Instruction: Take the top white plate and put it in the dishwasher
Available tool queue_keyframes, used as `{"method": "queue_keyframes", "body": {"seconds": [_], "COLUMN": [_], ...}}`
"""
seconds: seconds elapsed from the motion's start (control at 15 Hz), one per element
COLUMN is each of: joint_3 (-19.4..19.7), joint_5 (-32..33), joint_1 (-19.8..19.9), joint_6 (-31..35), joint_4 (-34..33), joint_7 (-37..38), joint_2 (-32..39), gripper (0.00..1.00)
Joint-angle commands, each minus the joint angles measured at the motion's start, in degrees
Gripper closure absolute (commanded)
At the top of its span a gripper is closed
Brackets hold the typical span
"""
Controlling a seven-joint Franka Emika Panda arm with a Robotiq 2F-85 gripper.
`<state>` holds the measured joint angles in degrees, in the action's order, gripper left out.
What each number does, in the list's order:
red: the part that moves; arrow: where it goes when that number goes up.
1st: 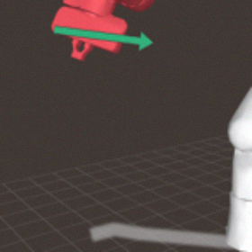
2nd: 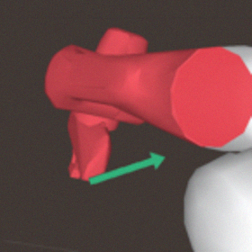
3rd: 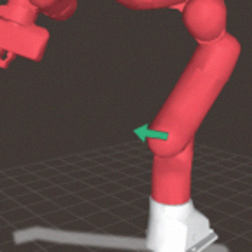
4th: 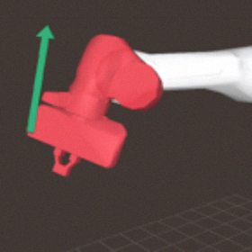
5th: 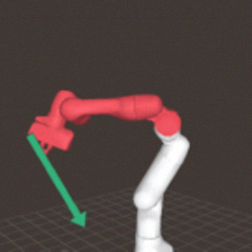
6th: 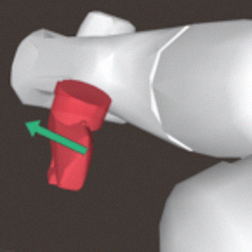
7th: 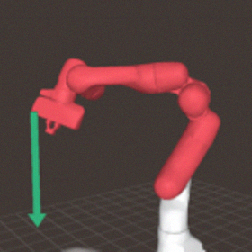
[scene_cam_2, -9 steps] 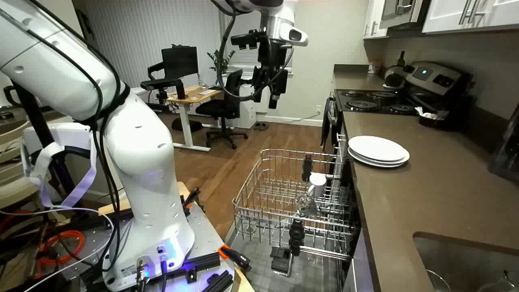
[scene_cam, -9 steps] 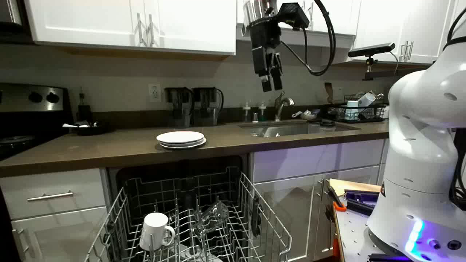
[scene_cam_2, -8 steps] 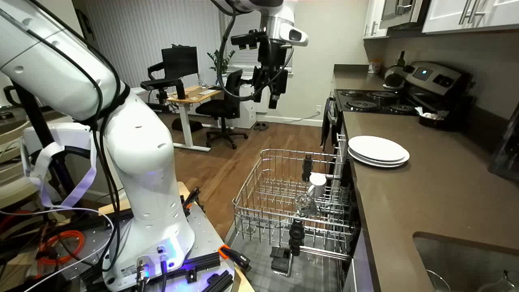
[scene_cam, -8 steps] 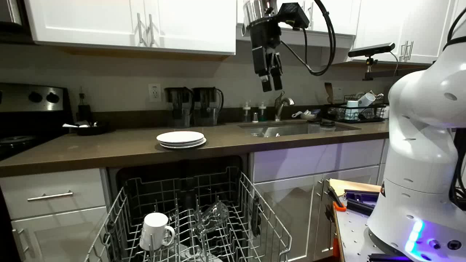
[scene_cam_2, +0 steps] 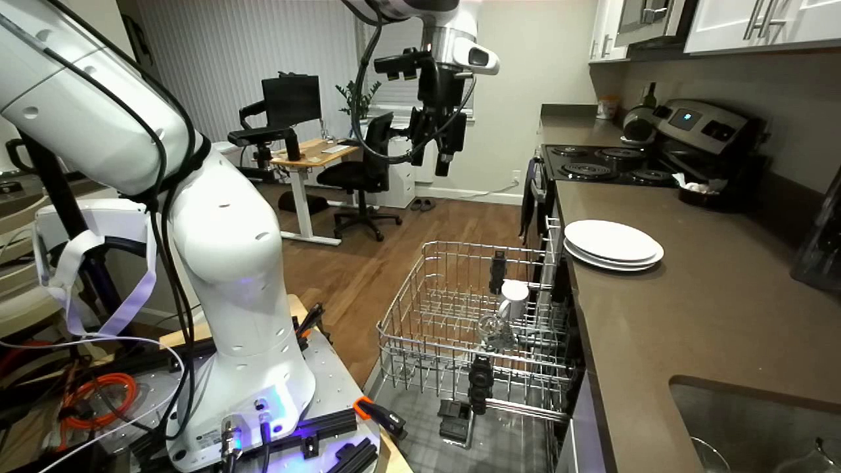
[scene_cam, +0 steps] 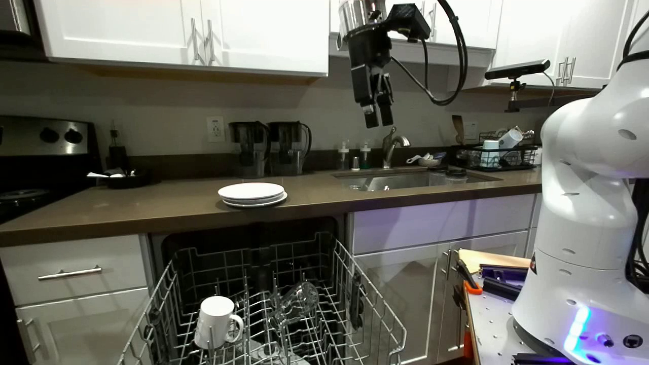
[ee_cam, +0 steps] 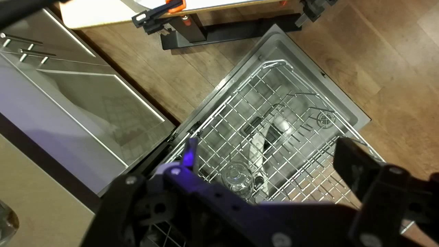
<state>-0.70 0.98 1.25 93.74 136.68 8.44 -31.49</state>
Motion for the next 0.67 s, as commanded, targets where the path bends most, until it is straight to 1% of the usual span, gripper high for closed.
{"method": "queue_keyframes", "body": {"seconds": [0.0, 0.6], "joint_3": [-0.21, -0.30], "joint_5": [-0.09, -0.20], "joint_1": [0.27, 0.18], "joint_6": [-0.10, 0.26], "joint_4": [-0.10, -0.33], "joint_7": [-0.13, -0.11], "joint_2": [0.03, 0.76], "gripper": [0.00, 0.00]}}
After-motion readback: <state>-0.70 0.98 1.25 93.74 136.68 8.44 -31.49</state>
